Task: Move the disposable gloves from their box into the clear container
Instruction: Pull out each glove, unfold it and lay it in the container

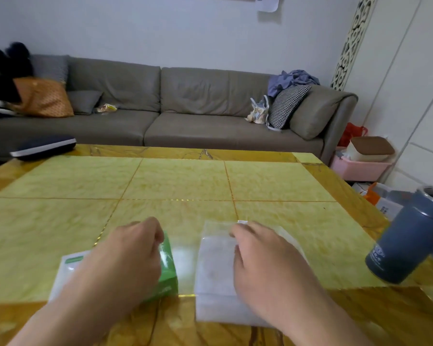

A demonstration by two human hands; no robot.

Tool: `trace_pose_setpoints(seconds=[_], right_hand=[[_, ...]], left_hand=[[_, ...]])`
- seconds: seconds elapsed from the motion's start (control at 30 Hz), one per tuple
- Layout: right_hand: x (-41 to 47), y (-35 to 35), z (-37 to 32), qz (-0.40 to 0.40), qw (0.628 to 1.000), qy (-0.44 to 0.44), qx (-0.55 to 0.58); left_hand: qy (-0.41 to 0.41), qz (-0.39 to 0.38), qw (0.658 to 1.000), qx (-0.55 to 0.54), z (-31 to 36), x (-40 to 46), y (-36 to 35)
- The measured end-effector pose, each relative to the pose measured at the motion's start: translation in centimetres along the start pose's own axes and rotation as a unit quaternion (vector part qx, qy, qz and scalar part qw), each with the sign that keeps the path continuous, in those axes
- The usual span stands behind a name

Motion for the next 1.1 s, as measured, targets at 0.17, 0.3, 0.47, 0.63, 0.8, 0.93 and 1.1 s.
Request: trace_pose_setpoints(seconds=[0.17, 0.3, 0.47, 0.63, 0.8, 0.93, 1.1], right_hand=[[0.2, -5.0, -5.8, -0.038, 0.986, 0.159, 0.018], [0.8, -7.8, -9.2, -0.098, 0.973, 0.208, -0.017], [1.0, -9.4, -10.1, -0.101, 0.971, 0.218, -0.018], [1.3, -9.1, -10.3, -0.104, 0.971, 0.212, -0.03], [1.2, -9.8, -9.9, -0.095, 0.97, 0.223, -0.009], [0.9, -9.1, -10.0, -0.081, 0.975, 0.207, -0.011], [0.8, -8.8, -10.2, -0.1, 0.972, 0.211, -0.008]], left_hand=[[0.089, -0.068, 0.991, 0.079, -7.9, 0.1, -2.2], [0.027, -0.123, 0.988, 0.094, -6.6, -0.2, -3.1], [0.035, -0.144, 0.987, 0.055, -6.9, -0.1, -4.1], [0.028, 0.065, 0.994, -0.078, -7.9, 0.2, 0.1], [0.004, 0.119, 0.983, -0.142, -7.8, -0.3, 2.5], [0.05, 0.043, 0.993, -0.102, -8.4, 0.2, -0.7], [0.127, 0.179, 0.947, -0.234, -11.0, -0.1, 2.9]])
Point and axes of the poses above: each hand's wrist, its own x-axis towards the middle knuckle, its own y-axis out of the back of the hand, z = x × y, the point moved 7 cm from there along x, towards the middle knuckle, and after that the axes turned 3 degrees about -z, right-handed, at the moved point
